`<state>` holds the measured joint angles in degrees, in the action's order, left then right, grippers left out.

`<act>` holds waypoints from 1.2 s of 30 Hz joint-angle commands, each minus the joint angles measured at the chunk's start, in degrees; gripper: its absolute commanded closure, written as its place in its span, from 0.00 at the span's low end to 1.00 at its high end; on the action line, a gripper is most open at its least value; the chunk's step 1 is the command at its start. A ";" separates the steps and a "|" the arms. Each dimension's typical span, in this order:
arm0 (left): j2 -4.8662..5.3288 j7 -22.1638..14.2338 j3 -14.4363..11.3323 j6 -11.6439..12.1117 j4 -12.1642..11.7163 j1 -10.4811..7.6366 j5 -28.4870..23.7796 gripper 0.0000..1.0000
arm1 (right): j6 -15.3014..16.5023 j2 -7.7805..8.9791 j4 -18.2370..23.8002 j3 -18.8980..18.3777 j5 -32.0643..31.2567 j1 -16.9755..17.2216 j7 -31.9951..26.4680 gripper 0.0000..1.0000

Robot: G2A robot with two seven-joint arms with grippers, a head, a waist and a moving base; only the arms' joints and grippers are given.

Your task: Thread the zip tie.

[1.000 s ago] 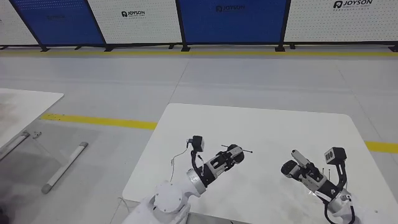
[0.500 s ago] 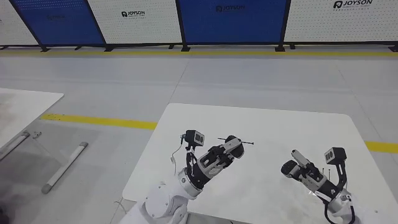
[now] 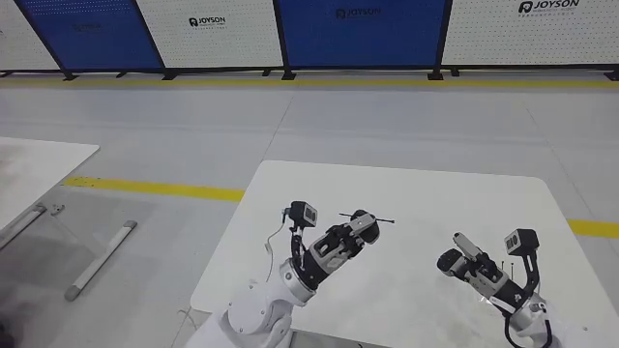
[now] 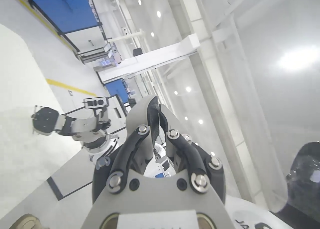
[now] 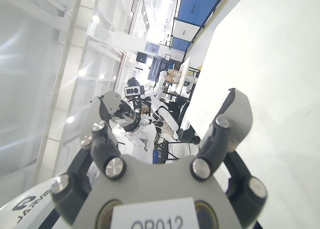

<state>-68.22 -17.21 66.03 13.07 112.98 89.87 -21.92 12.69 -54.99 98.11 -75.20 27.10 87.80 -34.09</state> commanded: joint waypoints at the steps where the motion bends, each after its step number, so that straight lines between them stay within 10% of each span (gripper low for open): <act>1: 0.03 0.45 -0.38 -2.08 -0.61 -0.52 2.82 1.00 | 0.00 0.00 0.00 0.00 0.00 0.00 0.00 0.00; 14: 0.09 2.48 -3.44 -9.78 -9.07 -1.68 12.55 1.00 | 0.00 0.00 0.00 0.00 0.00 0.00 0.00 0.00; 29: -0.20 4.49 -4.27 -8.65 -10.45 -2.25 12.46 1.00 | 0.00 0.00 0.00 0.00 0.00 0.00 0.00 0.00; 36: -0.32 5.29 -3.46 -2.02 -5.44 -1.65 9.11 1.00 | 0.00 0.00 0.00 0.00 0.00 0.00 0.00 0.00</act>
<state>-68.55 -11.92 62.33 9.82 106.61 88.05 -12.14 12.69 -54.99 98.11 -75.20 27.10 87.80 -34.09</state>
